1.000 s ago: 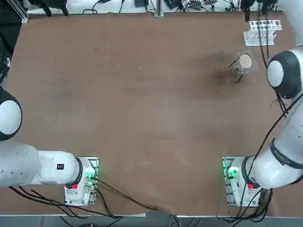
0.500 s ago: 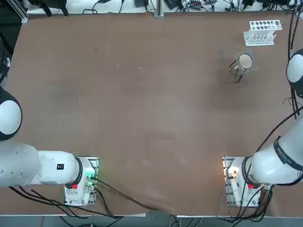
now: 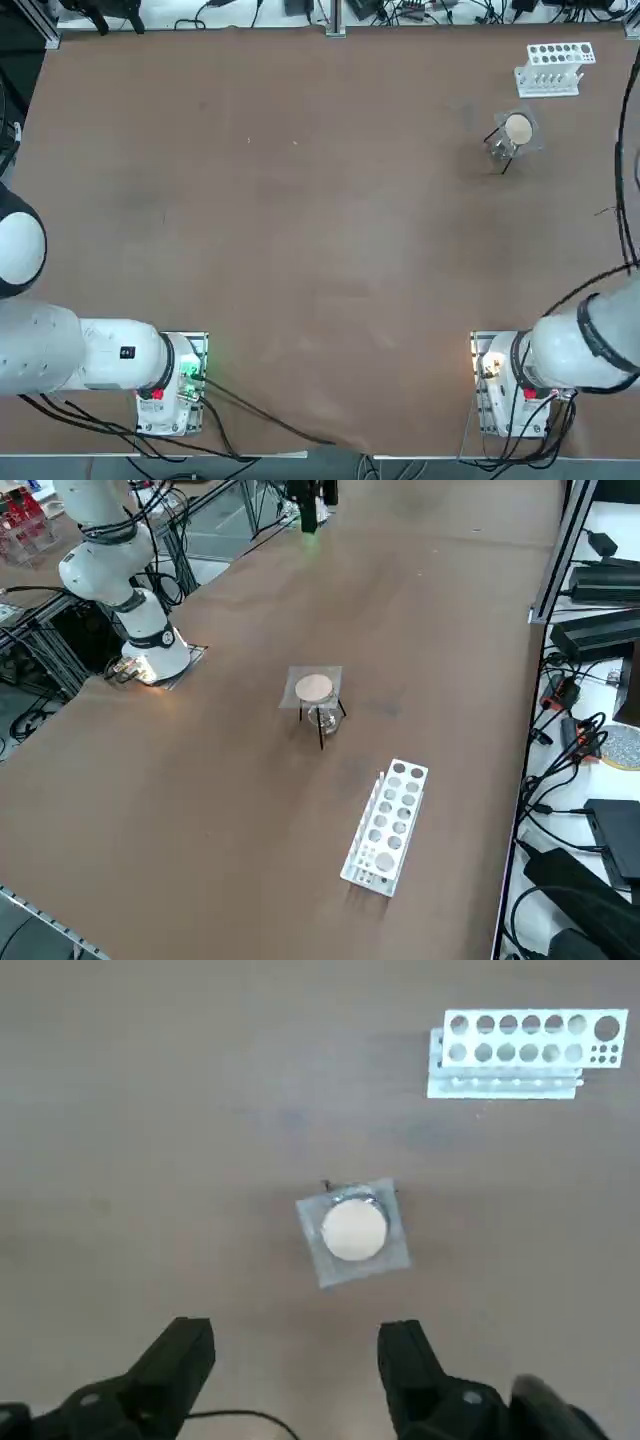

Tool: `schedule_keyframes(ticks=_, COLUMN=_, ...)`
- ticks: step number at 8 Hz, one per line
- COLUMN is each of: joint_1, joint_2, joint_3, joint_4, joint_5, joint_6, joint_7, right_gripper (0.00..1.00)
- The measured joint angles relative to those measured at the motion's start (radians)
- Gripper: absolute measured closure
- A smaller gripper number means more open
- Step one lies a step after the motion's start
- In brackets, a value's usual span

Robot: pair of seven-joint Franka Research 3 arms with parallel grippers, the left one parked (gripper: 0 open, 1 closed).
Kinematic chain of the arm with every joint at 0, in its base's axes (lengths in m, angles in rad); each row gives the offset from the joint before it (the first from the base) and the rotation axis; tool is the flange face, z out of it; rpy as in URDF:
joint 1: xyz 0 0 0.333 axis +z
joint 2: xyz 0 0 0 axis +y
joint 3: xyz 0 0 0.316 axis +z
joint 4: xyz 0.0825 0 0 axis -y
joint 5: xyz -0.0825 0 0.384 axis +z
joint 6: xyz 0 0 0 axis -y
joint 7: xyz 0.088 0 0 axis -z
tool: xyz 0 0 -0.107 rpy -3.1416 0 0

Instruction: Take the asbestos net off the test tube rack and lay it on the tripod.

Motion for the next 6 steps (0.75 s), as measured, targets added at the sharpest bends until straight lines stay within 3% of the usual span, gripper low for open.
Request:
schedule_keyframes(ticks=1, joint_1=0.007, joint_2=-0.077, joint_3=0.019, joint_4=-0.096, joint_5=-0.001, joint_6=0.019, joint_7=0.023, right_gripper=0.0)
schedule_keyframes(ticks=3, joint_1=0.021, joint_2=-0.188, joint_3=0.014, joint_4=-0.231, joint_5=-0.004, joint_6=0.029, joint_7=0.029, right_gripper=0.0)
schedule_keyframes(ticks=6, joint_1=0.091, joint_2=-0.314, joint_3=-0.058, joint_4=-0.429, joint_5=-0.043, joint_6=0.112, joint_7=0.029, right_gripper=0.0)
